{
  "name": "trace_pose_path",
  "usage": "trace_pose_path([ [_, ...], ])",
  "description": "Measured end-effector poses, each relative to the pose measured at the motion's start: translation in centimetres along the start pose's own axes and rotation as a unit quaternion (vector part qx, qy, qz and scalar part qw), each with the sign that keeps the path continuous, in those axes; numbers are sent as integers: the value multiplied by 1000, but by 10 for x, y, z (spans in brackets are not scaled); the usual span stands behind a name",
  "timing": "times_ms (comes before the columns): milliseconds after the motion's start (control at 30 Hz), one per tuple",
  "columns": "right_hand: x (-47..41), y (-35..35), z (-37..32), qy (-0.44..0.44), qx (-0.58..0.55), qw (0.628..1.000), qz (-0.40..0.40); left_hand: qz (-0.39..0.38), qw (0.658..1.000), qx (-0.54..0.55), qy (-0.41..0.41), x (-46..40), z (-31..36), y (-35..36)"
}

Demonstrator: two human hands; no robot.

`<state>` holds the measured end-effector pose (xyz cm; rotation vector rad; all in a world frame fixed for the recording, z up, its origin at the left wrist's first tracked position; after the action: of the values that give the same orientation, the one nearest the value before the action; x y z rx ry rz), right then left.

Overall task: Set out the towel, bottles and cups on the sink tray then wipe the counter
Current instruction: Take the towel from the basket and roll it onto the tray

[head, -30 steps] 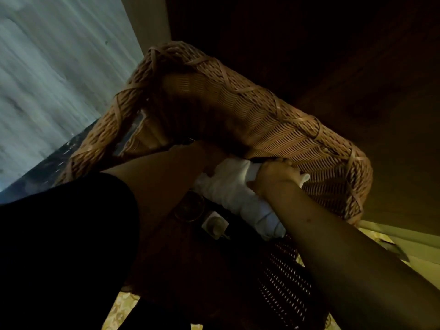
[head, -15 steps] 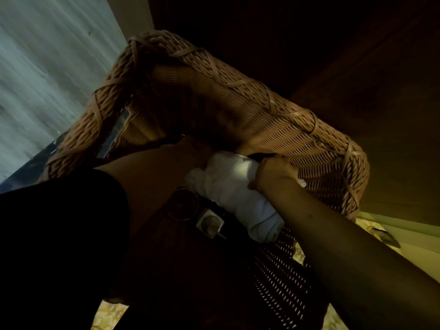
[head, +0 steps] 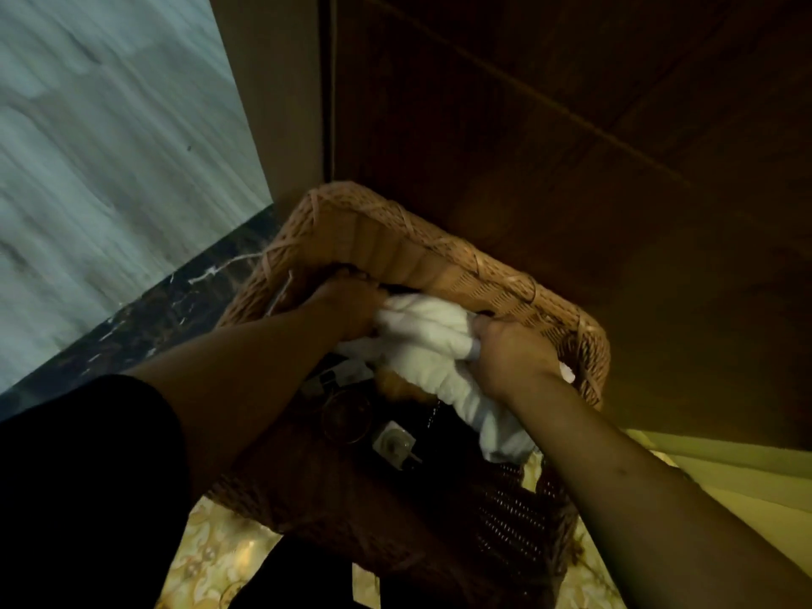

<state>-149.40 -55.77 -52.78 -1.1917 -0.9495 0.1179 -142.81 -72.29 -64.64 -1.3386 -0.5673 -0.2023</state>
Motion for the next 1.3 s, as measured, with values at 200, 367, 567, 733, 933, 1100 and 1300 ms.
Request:
trace_pose_path([
  [200,47,-69,2,3,37,996,75,53,998,40,16,38,13,-66],
  [367,92,-123,9,-37,47,989,139,115,987,106,30,89,26,-118],
  [567,140,-179,23,-113,65,972,197,176,974,139,-24,158,38,-172],
  [733,189,-221,31,-227,59,936,263,323,930,168,-55,251,64,-216],
  [933,243,-238,7,-381,43,864,325,398,892,138,-167,374,89,-228],
  [1100,291,-220,-53,-491,27,813,312,392,866,119,-287,486,101,-195],
  [1300,383,-167,-152,-623,30,742,247,369,812,158,-424,626,128,-115],
])
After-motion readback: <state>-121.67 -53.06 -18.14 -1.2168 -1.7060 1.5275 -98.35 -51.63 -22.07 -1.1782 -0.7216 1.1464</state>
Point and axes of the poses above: each hand's wrist, its own x-axis away from the middle knuckle, its own y-axis out of the palm, z = x × y, the point moved 10 cm from there along -x, towards the middle knuckle
